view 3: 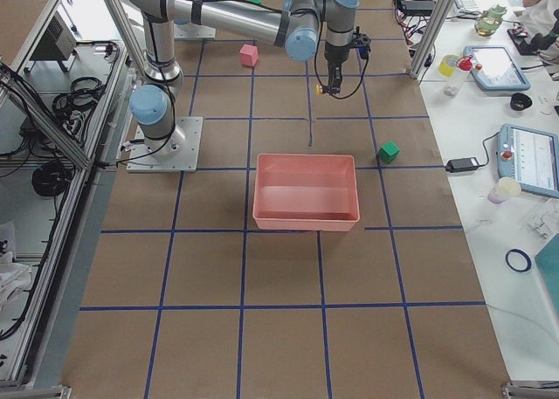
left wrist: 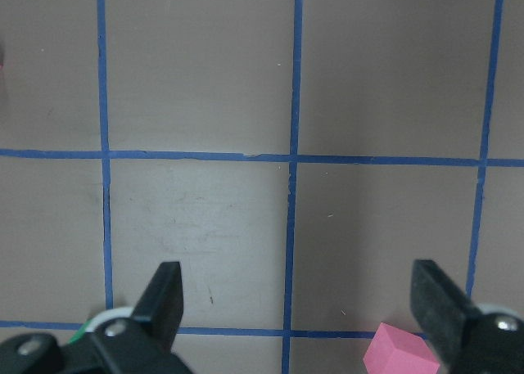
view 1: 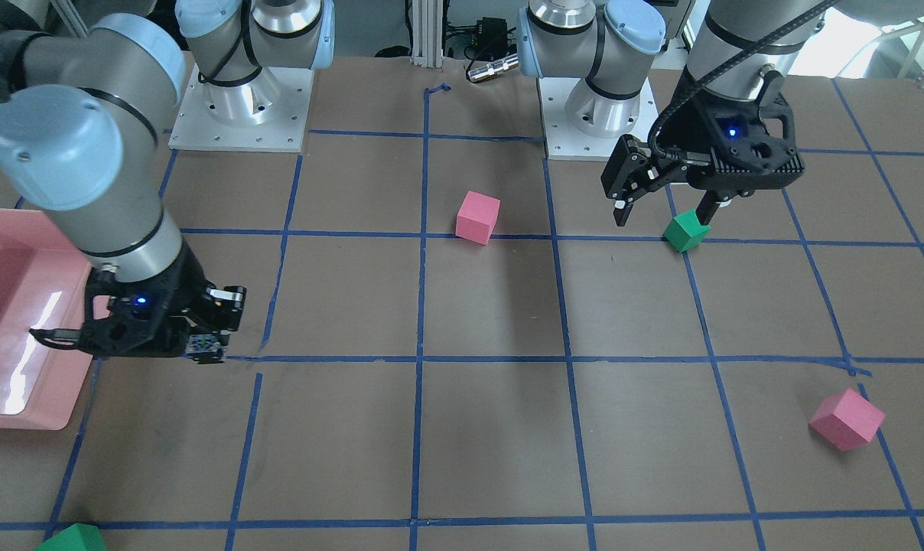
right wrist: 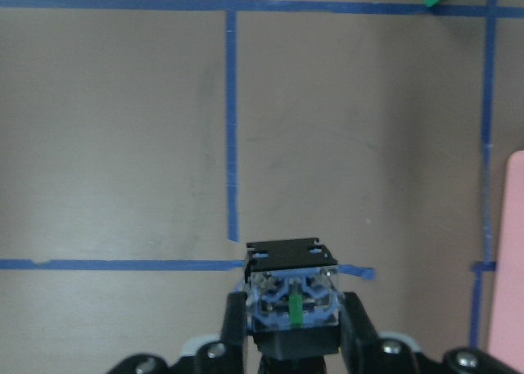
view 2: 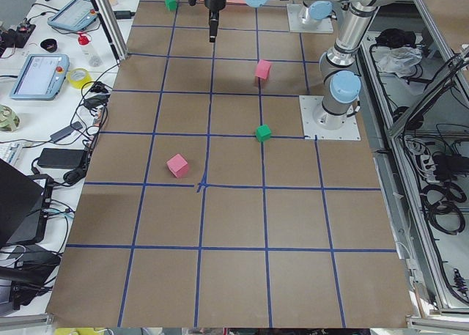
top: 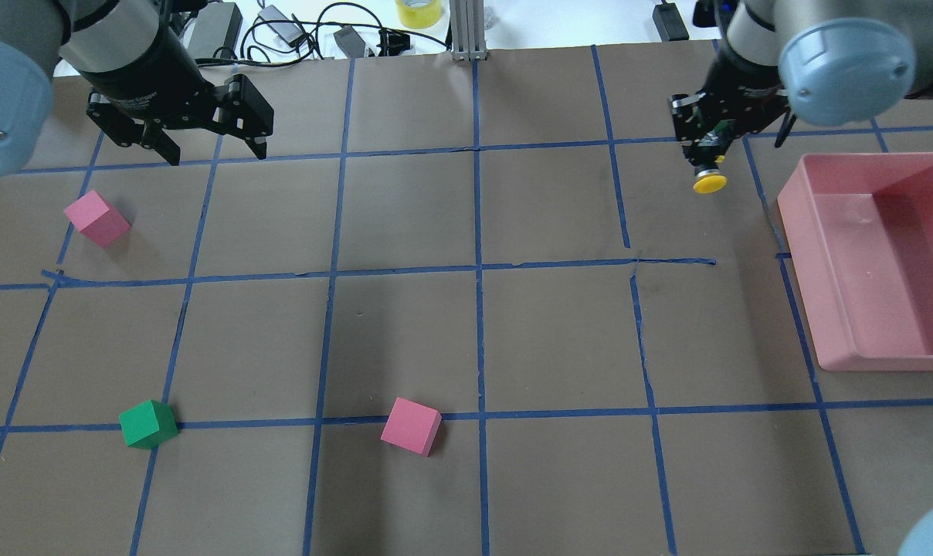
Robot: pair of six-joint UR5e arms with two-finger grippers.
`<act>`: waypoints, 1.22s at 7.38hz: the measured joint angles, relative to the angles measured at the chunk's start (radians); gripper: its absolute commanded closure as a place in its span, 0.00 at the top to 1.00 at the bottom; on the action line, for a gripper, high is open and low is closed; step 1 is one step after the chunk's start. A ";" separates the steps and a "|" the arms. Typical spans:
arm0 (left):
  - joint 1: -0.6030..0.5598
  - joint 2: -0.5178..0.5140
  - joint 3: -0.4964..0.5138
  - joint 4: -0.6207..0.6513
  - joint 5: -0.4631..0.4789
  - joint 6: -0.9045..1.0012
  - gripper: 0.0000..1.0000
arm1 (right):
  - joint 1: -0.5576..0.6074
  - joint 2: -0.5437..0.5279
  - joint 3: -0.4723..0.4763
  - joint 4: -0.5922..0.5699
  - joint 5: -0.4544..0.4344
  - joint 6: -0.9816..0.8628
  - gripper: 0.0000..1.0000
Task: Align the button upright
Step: 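Lift the button switch out of the bin and carry it toward the table center, then lower the held button switch onto the table with the right gripper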
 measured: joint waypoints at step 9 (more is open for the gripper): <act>-0.001 0.001 0.000 0.000 0.001 0.000 1.00 | 0.350 0.282 0.003 -0.329 0.033 0.315 0.00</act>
